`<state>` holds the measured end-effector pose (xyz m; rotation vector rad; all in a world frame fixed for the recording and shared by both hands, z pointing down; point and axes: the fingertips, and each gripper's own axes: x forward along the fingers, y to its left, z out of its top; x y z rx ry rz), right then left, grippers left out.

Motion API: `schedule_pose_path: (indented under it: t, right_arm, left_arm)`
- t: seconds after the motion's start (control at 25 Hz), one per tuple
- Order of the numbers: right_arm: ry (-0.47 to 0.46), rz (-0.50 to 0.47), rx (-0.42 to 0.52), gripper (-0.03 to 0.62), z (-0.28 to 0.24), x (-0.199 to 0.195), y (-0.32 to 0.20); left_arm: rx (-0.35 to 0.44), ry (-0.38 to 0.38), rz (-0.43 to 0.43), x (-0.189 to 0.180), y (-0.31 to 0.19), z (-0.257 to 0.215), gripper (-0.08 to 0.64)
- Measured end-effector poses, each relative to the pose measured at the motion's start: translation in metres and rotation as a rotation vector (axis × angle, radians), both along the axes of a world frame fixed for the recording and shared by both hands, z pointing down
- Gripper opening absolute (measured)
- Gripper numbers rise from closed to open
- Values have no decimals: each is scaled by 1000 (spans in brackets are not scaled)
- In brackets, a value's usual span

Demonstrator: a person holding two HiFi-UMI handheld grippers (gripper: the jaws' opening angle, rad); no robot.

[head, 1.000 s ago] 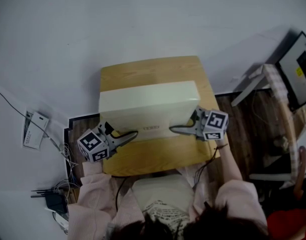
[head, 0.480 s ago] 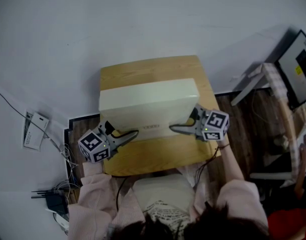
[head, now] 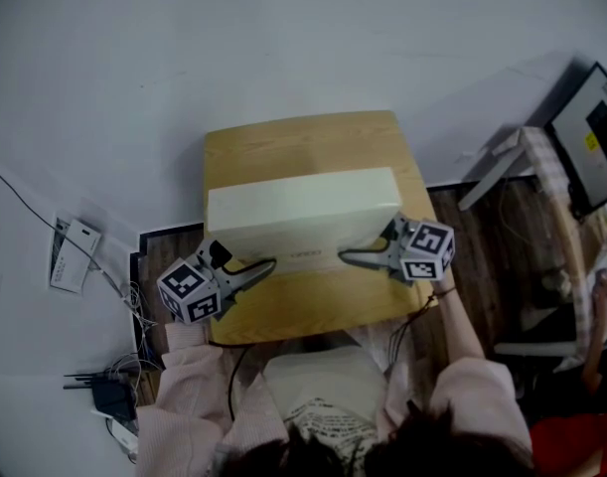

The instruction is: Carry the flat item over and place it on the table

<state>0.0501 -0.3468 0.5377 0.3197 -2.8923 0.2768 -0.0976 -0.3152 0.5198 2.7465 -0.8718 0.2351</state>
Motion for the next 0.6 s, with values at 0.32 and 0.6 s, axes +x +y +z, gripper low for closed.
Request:
schedule_pose_path:
  t: [0.32, 0.6]
  right_arm:
    - [11, 33, -37, 422, 2, 3, 3]
    - [15, 58, -69, 431, 1, 6, 4]
  left_arm:
    - [-17, 14, -37, -8, 6, -1, 405]
    - [-39, 13, -58, -15, 13, -1, 405]
